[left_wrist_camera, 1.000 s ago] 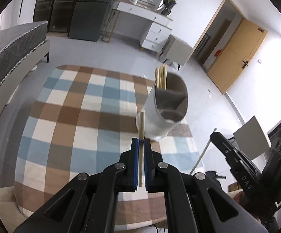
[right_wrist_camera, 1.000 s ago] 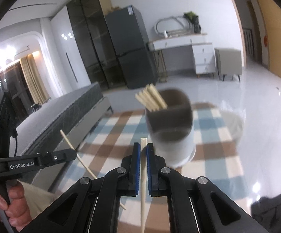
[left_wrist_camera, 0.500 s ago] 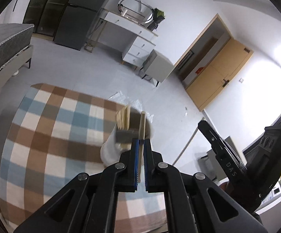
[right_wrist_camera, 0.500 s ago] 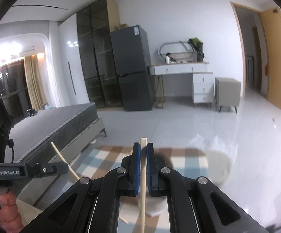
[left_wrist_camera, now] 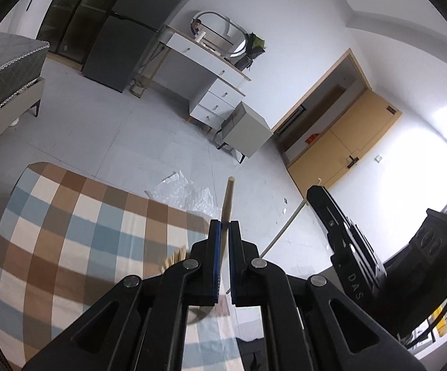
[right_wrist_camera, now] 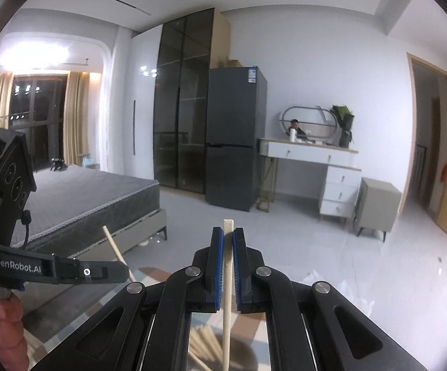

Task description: Organize utensils

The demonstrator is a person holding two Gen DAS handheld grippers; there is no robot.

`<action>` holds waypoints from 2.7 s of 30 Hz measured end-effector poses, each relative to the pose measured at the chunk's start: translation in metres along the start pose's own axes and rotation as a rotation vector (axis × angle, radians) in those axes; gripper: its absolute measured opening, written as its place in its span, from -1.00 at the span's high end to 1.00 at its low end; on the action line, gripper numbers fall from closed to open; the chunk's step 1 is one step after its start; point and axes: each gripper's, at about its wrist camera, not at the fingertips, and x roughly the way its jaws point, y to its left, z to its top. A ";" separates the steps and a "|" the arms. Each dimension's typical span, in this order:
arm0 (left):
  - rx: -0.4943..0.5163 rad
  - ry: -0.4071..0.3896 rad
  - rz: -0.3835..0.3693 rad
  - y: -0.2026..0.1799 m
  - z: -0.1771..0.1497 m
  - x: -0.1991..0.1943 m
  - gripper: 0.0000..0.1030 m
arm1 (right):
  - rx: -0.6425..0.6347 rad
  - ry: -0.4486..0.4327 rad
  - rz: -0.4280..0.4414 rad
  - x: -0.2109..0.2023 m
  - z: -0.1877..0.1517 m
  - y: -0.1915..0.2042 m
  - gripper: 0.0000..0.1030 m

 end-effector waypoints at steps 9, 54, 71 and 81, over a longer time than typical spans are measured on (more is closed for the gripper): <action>-0.017 0.032 0.014 0.010 0.002 0.037 1.00 | -0.016 0.011 -0.001 0.033 -0.019 -0.014 0.90; 0.121 0.099 0.298 -0.005 -0.035 -0.013 0.12 | 0.213 0.208 0.005 -0.020 -0.097 -0.028 0.61; 0.305 -0.070 0.376 -0.042 -0.064 -0.096 -0.57 | 0.225 0.059 -0.003 -0.111 -0.067 0.014 0.12; 0.360 -0.205 0.405 -0.043 -0.079 -0.135 -0.83 | 0.214 -0.033 -0.023 -0.154 -0.061 0.038 -0.32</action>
